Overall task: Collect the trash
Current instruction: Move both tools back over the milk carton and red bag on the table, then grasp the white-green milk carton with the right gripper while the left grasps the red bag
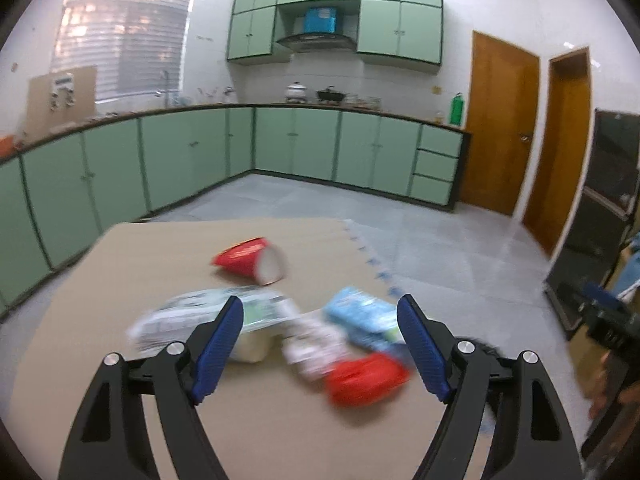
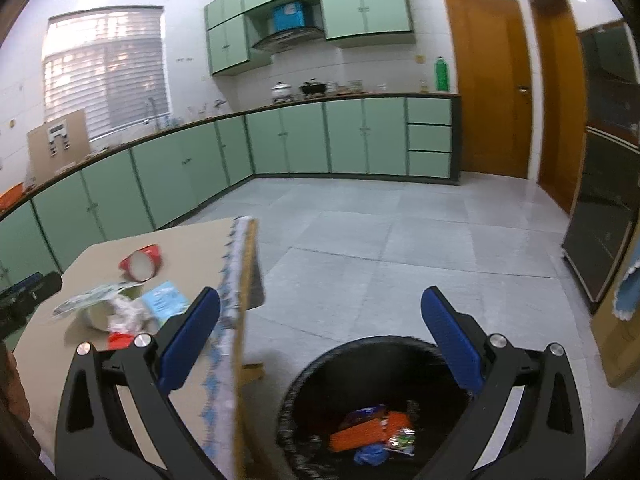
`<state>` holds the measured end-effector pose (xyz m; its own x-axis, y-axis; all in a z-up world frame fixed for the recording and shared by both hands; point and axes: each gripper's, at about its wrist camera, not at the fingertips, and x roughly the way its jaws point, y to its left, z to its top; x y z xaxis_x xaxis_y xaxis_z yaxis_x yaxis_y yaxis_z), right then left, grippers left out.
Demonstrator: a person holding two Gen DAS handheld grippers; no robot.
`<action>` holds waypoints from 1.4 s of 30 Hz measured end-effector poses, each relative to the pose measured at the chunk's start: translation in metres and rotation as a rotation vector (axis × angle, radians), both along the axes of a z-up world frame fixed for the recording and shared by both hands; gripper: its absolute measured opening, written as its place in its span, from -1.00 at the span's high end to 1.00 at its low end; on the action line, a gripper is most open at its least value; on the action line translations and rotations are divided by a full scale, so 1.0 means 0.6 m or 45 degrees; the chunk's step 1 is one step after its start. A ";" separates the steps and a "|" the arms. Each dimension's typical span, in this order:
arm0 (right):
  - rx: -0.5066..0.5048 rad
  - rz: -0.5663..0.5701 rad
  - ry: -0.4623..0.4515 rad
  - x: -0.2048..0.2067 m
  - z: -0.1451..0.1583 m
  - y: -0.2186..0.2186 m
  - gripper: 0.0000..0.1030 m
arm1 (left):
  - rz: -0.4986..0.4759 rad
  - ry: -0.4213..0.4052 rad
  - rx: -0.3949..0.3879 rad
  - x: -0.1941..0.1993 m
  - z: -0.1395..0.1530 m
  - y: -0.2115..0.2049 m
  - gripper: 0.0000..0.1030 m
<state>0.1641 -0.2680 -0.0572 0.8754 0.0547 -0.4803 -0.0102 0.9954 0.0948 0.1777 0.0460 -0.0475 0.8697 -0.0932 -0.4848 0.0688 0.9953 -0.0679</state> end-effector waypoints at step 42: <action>-0.195 0.557 0.324 0.162 -0.116 0.205 -0.05 | 0.157 0.198 0.016 0.066 -0.112 0.052 -0.51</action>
